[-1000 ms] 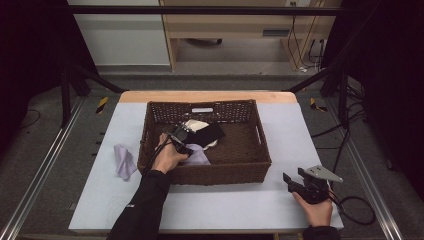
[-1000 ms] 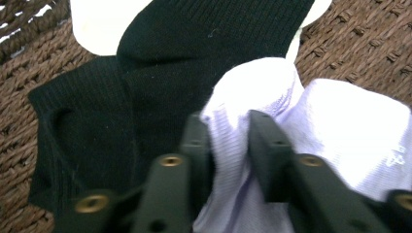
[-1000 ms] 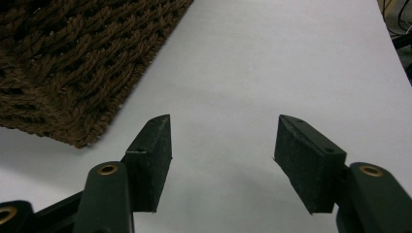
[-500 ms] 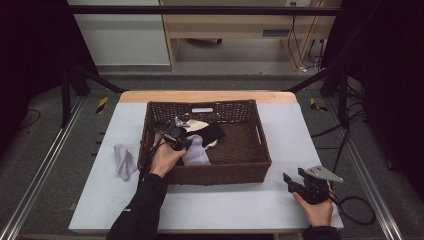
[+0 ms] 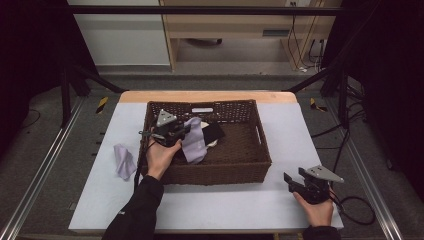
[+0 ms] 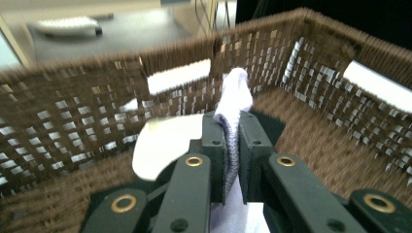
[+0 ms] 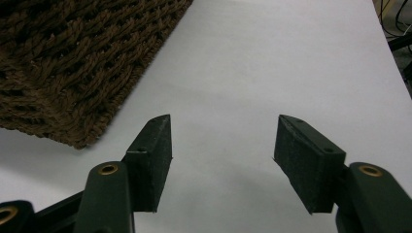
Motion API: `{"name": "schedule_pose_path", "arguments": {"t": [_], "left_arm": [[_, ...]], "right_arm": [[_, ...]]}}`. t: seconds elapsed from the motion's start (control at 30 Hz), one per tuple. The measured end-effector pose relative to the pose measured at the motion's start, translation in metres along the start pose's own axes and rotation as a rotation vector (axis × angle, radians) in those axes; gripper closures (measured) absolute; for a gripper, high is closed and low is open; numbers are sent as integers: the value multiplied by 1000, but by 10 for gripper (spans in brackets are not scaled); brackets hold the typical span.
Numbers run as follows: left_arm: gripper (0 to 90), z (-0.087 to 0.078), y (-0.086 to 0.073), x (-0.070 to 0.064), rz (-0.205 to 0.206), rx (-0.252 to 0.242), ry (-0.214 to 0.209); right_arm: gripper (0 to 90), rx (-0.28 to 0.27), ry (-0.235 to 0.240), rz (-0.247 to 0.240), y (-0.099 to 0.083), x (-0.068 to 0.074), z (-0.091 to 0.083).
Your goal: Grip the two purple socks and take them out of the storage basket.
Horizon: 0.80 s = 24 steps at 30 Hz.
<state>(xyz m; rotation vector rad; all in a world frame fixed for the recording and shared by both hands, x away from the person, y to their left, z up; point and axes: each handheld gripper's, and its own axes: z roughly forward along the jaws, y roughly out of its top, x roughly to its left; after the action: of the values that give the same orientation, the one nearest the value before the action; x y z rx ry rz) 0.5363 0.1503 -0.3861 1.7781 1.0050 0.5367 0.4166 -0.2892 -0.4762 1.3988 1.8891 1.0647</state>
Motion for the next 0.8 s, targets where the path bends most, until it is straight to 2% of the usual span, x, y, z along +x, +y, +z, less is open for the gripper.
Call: {"name": "schedule_pose_path", "arguments": {"t": [0.23,0.43,0.8], "left_arm": [[829,-32,22,-3,57,-112,17],[830,-62,38,-6,68,-192,10],[830,-95,45,-2,69,-250,19]], "right_arm": [[388,4,4,3,0,1,0],[387,4,3,1,0,1,0],[386,5,2,1,0,1,-1]]}}
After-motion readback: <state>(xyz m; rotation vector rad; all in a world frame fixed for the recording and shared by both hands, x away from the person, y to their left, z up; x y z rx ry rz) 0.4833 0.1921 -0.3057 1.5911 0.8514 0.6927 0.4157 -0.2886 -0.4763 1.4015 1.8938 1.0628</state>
